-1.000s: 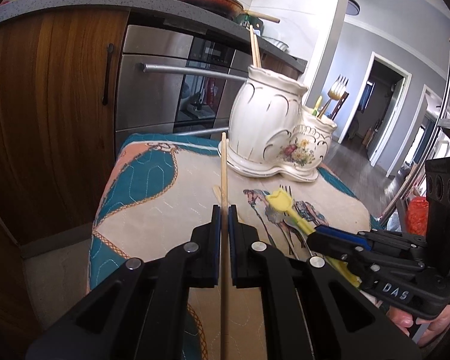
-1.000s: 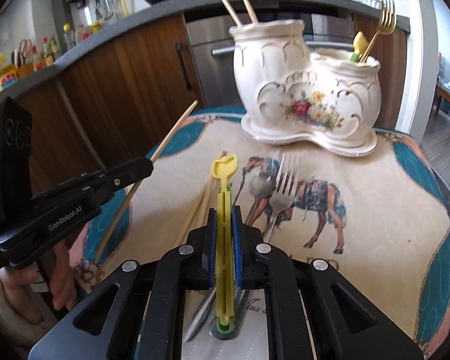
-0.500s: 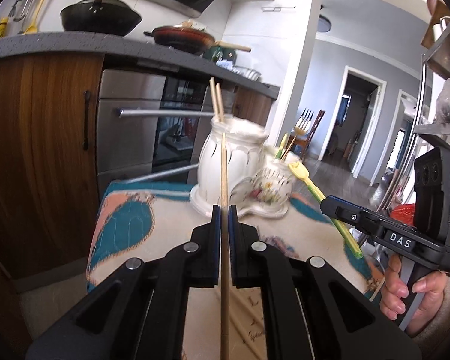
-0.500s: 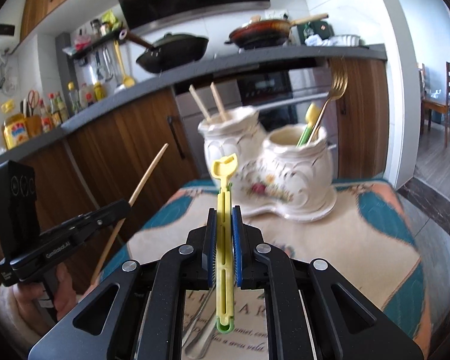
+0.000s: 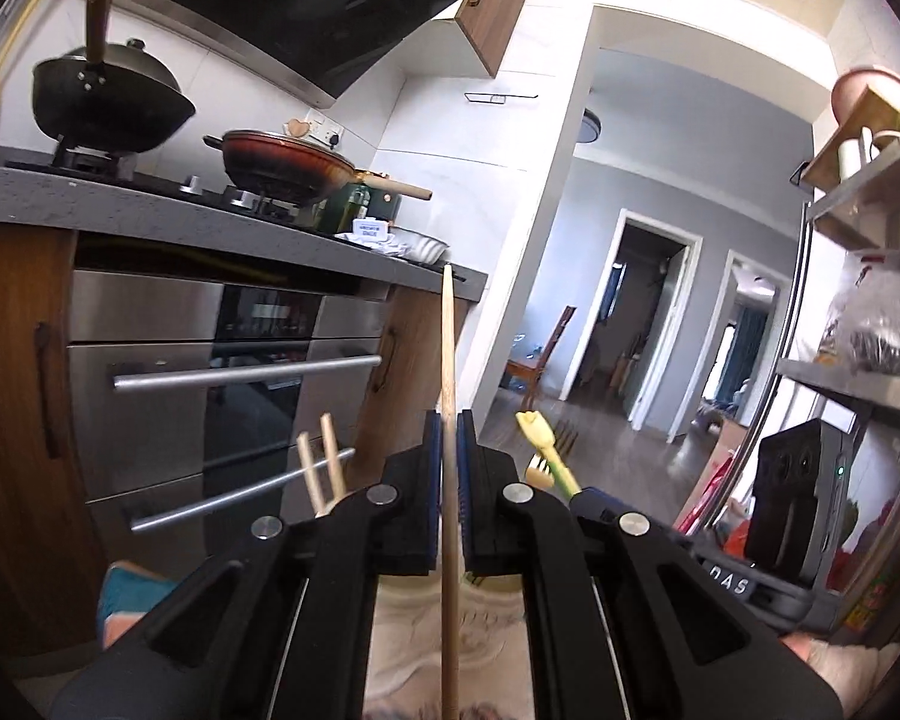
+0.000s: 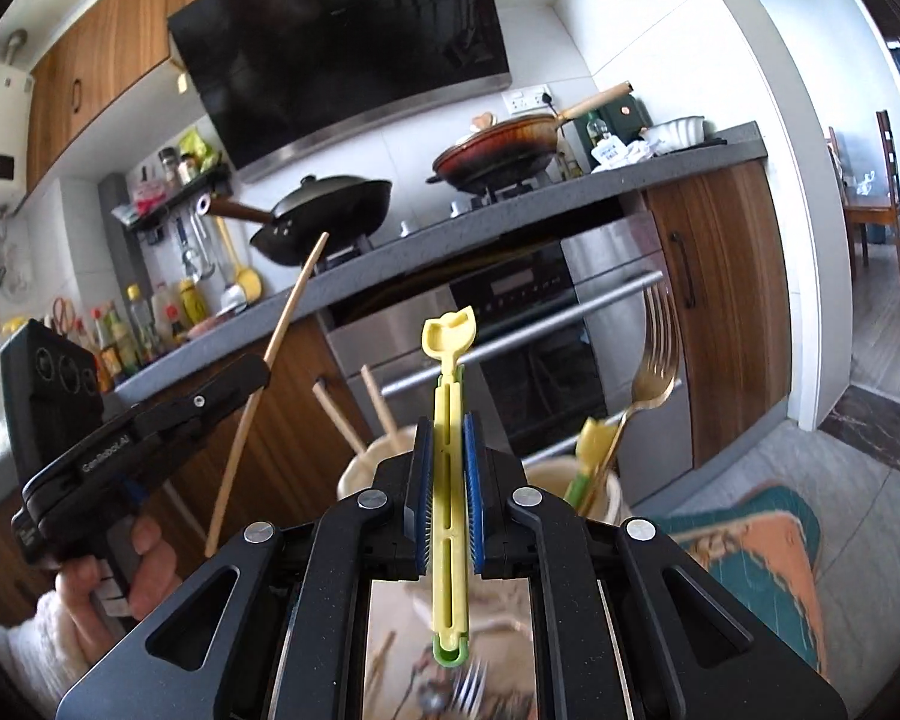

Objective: Organize utensils
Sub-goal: 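Lift the chopstick over the tall cup while the right tool carries the yellow utensil over the short cup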

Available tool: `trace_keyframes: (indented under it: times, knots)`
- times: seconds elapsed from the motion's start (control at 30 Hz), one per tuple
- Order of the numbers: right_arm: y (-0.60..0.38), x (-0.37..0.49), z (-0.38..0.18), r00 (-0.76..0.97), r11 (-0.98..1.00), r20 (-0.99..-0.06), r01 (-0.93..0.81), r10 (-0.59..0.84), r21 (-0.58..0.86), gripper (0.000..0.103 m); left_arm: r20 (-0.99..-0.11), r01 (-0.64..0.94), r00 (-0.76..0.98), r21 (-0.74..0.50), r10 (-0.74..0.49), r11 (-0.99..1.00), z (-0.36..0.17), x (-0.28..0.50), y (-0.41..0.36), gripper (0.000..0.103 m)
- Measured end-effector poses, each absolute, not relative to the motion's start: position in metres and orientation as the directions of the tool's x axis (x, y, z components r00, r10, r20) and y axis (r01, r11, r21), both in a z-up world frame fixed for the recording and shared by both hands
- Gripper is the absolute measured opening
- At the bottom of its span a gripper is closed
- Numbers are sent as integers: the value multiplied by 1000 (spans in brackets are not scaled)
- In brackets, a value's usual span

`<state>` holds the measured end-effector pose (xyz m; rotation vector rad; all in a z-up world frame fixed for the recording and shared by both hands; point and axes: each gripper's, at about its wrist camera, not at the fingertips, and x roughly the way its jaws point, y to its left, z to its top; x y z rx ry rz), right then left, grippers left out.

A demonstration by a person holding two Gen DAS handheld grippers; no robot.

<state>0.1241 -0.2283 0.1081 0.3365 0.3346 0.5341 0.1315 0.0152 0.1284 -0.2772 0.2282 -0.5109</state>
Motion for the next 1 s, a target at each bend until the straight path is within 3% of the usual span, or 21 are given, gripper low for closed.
trace_keyframes:
  times: [0.37,1.0]
  knots:
    - [-217,171,97,844,829,-194,-403,501,388,11,-129,383,894,-273,-428,882,117,184,-7,5]
    - [-213,180,78,856,842,-205,-374,475,389,11,-139,374,913,-93,-384,923,99,167,-27,5]
